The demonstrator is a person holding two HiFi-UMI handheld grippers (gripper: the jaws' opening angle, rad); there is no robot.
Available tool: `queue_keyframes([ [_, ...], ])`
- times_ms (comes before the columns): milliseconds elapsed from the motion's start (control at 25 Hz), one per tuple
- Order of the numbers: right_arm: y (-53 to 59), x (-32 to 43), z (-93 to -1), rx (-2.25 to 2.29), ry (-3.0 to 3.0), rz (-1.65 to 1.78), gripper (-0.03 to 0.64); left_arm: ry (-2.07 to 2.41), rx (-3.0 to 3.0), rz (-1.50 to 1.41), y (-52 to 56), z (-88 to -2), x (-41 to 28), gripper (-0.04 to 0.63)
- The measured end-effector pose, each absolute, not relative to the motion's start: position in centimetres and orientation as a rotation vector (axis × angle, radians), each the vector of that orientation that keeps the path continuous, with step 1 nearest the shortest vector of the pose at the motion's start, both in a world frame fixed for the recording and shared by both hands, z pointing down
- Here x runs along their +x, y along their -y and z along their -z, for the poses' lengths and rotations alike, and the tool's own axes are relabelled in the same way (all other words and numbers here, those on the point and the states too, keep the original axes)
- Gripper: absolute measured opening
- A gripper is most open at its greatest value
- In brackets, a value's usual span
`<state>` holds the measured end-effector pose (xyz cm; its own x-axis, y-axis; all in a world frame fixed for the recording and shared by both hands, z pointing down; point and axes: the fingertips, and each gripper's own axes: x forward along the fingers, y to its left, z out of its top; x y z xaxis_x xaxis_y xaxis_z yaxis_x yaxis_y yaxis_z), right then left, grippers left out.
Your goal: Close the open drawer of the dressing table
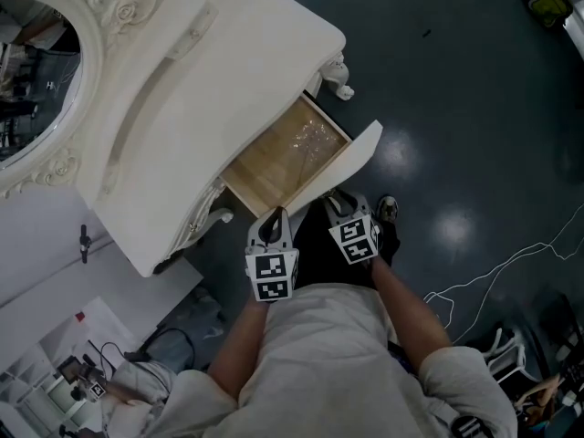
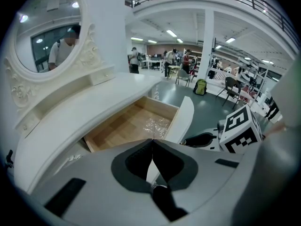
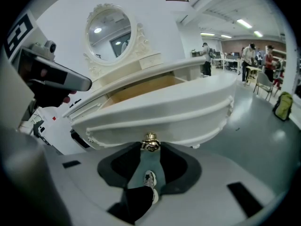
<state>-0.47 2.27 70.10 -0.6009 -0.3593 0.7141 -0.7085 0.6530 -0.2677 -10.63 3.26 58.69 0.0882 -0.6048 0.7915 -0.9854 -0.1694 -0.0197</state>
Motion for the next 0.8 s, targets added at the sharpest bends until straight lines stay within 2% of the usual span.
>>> queue_keyframes([
  [800,-0.7,-2.3,-70.1,0.857,2.236,-0.703,0.138,1.545,1.864,-0.888,-1.9,-58.8,-13.0,0.008],
])
